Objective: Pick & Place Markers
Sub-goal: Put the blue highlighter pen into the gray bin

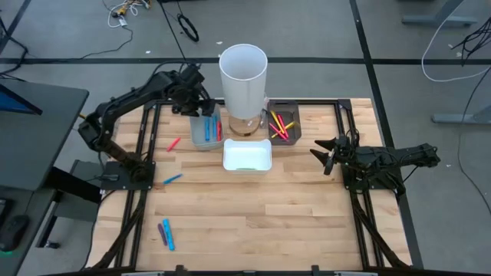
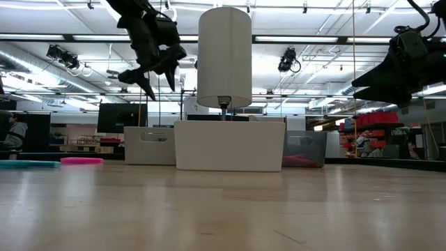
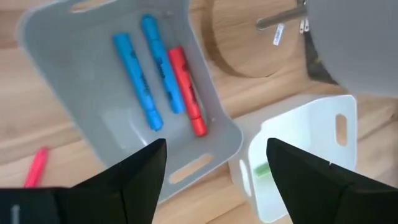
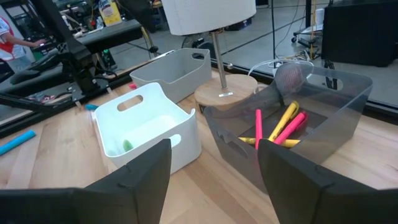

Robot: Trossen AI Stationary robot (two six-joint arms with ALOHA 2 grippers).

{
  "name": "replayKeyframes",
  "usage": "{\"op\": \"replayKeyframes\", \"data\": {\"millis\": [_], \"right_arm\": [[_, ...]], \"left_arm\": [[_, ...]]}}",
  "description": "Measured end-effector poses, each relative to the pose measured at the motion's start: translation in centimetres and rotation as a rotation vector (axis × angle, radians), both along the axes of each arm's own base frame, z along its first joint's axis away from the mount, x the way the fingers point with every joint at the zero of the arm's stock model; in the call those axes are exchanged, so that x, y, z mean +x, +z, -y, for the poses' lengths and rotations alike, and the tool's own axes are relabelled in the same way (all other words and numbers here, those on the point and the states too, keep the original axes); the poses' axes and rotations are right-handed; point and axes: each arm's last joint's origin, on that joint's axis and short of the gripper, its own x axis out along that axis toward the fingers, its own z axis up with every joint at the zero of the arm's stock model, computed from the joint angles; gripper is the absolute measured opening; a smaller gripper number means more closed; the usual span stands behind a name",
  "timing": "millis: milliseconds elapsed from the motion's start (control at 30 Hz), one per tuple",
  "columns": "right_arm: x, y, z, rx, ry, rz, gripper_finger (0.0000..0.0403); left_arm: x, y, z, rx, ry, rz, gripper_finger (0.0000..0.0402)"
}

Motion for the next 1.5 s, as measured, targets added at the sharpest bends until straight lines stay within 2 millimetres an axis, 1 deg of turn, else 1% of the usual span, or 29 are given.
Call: {"op": "replayKeyframes", "data": {"millis": [67,133,267,367,500,667,833,967,1067,1200,1367,1500], "right_arm": [[0.0,0.0,0.0,0.000,0.001,0.000,0.0242],[0.0,0.0,0.0,0.000,0.000,0.000,0.0242],[0.0,0.0,0.0,0.000,0.000,0.000,0.0242],[0.0,0.0,0.0,0.000,0.000,0.000,0.0242],[0.0,0.0,0.0,0.000,0.000,0.000,0.0242],[0.0,0.0,0.0,0.000,0.000,0.000,0.0242],[0.0,0.0,0.0,0.000,0.000,0.000,0.0242],[0.0,0.0,0.0,0.000,0.000,0.000,0.0242],[0.0,0.0,0.0,0.000,0.000,0.000,0.0242],[0.0,0.0,0.0,0.000,0.000,0.000,0.0242],[0.0,0.0,0.0,0.000,0.000,0.000,0.0242],[0.0,0.0,0.0,0.000,0.000,0.000,0.0242]], "left_arm": [[-0.3,0.2,0.5,-0.001,-0.006,-0.026,0.0284],[-1.0,0.4,1.2,-0.016,-0.003,-0.083,0.0284],[-1.7,1.5,2.8,0.027,-0.019,-0.140,0.0284],[-2.1,2.8,4.2,0.100,-0.058,-0.120,0.0284],[-2.3,4.1,6.2,0.143,-0.109,-0.075,0.0284],[-2.8,5.4,8.6,0.172,-0.182,-0.031,0.0284],[-3.6,6.4,10.2,0.196,-0.229,0.008,0.0284],[-3.5,6.5,10.7,0.193,-0.253,0.012,0.0284],[-3.4,6.4,11.4,0.158,-0.329,0.021,0.0284],[-3.5,6.1,12.9,0.099,-0.418,-0.027,0.0284],[-3.9,5.7,14.7,0.040,-0.451,-0.119,0.0284],[-4.5,5.6,16.7,-0.019,-0.476,-0.189,0.0284]]}}
